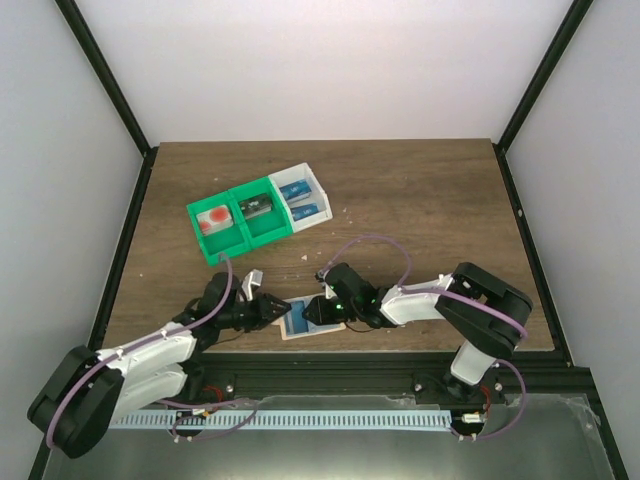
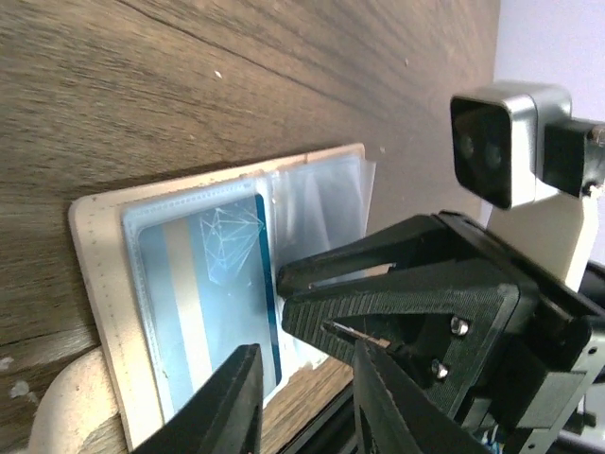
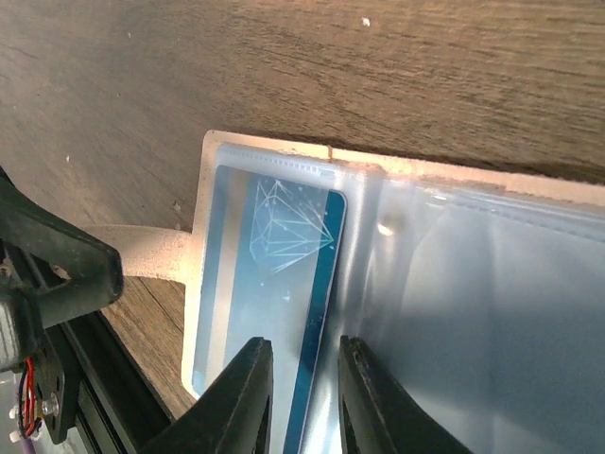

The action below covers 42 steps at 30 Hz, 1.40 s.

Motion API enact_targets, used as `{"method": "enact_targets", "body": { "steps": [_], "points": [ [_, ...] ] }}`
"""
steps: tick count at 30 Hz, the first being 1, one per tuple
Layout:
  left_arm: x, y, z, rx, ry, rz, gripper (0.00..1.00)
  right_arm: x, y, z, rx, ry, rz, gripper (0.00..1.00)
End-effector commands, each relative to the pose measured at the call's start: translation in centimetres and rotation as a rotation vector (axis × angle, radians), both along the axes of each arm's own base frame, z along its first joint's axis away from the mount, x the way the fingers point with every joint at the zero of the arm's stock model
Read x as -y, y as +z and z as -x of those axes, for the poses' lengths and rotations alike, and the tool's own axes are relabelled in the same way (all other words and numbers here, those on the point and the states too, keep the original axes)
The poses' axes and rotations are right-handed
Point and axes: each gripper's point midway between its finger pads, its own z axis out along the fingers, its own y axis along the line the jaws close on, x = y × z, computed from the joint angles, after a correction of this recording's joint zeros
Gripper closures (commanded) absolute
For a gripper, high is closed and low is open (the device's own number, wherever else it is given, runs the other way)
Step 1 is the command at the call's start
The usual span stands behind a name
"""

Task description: Take the credit cards out of the card holder

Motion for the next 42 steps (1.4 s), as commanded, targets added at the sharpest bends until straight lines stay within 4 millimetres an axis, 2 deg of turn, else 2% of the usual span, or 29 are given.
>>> {"method": "enact_targets", "body": {
  "steps": [1, 3, 6, 12, 19, 26, 35, 42],
  "points": [
    [-0.7, -0.1, -0.6, 0.028, 0.026, -0.062, 0.75, 0.9, -0.9, 0.9, -0.034, -0.007, 0.039, 0.78],
    [-1.0, -0.6, -0.6, 0.024, 0.034, -0.086, 0.82, 0.8, -0.8, 0.9, -0.036, -0.006, 0.034, 0.78],
    [-1.1, -1.6, -0.4, 0.007, 0.025, -0.106, 1.00, 0.8, -0.8, 1.0, -0.039, -0.004, 0.031, 0.78],
    [-1.3, -3.6, 0.0, -0.043, 0.009, -0.151, 1.00, 0.5, 0.0, 0.9, -0.037, -0.003, 0.005, 0.78],
    [-1.6, -4.5, 0.0, -0.056, 0.009, -0.183, 1.00, 0.1, 1.1, 0.9, -0.032, -0.002, -0.029, 0.78],
    [-1.7, -5.2, 0.3, -0.072, 0.005, -0.197, 1.00, -0.2, 0.3, 1.1, -0.056, 0.004, -0.023, 0.78],
    [-1.7, -5.2, 0.3, -0.073, -0.001, -0.197, 1.00, 0.4, -1.0, 1.0, -0.070, -0.014, 0.022, 0.78],
    [-1.2, -2.7, -0.6, -0.035, -0.001, -0.185, 1.00, 0.5, -1.0, 0.9, -0.069, -0.024, 0.027, 0.78]
  ]
}}
